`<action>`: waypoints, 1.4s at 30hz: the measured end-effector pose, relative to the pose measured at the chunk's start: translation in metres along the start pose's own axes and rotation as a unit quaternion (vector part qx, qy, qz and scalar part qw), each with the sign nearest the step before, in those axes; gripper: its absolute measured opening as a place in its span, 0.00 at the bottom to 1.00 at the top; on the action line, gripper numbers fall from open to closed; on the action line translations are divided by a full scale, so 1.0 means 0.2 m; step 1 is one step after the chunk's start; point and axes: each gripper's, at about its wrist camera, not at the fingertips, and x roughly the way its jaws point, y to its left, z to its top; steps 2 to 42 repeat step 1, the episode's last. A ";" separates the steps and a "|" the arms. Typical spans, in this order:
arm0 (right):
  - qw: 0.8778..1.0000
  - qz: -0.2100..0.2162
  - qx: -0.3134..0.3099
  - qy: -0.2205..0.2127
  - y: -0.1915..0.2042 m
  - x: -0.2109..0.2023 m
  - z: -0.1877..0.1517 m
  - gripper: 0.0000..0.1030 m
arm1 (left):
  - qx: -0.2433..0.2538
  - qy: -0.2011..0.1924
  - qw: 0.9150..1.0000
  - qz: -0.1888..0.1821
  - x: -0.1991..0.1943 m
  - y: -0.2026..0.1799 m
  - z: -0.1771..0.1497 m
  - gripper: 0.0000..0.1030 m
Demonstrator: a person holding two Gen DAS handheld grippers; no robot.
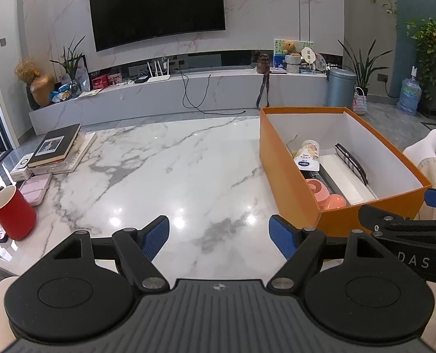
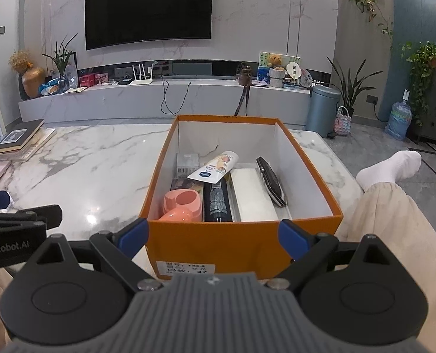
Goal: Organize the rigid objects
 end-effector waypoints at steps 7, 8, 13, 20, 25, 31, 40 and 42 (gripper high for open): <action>1.000 0.000 0.000 0.000 0.00 0.00 0.00 0.91 | 0.000 0.001 1.000 0.000 0.00 0.00 0.00 0.88; 1.000 0.000 0.000 0.000 0.00 0.00 0.00 0.91 | 0.000 0.001 1.000 0.000 0.00 0.00 0.00 0.88; 1.000 0.000 0.000 0.000 0.00 0.00 0.00 0.91 | 0.000 0.001 1.000 0.000 0.00 0.00 0.00 0.88; 1.000 0.000 0.000 0.000 0.00 0.00 0.00 0.91 | 0.000 0.001 1.000 0.000 0.00 0.00 0.00 0.88; 1.000 0.000 0.000 0.000 0.00 0.00 0.00 0.91 | 0.000 0.001 1.000 0.000 0.00 0.00 0.00 0.88; 1.000 0.000 0.000 0.000 0.00 0.00 0.00 0.91 | 0.000 0.001 1.000 0.000 0.00 0.00 0.00 0.88; 1.000 0.000 0.000 0.000 0.00 0.00 0.00 0.91 | 0.000 0.001 1.000 0.000 0.00 0.00 0.00 0.88; 1.000 0.000 0.000 0.000 0.00 0.00 0.00 0.91 | 0.000 0.001 1.000 0.000 0.00 0.00 0.00 0.88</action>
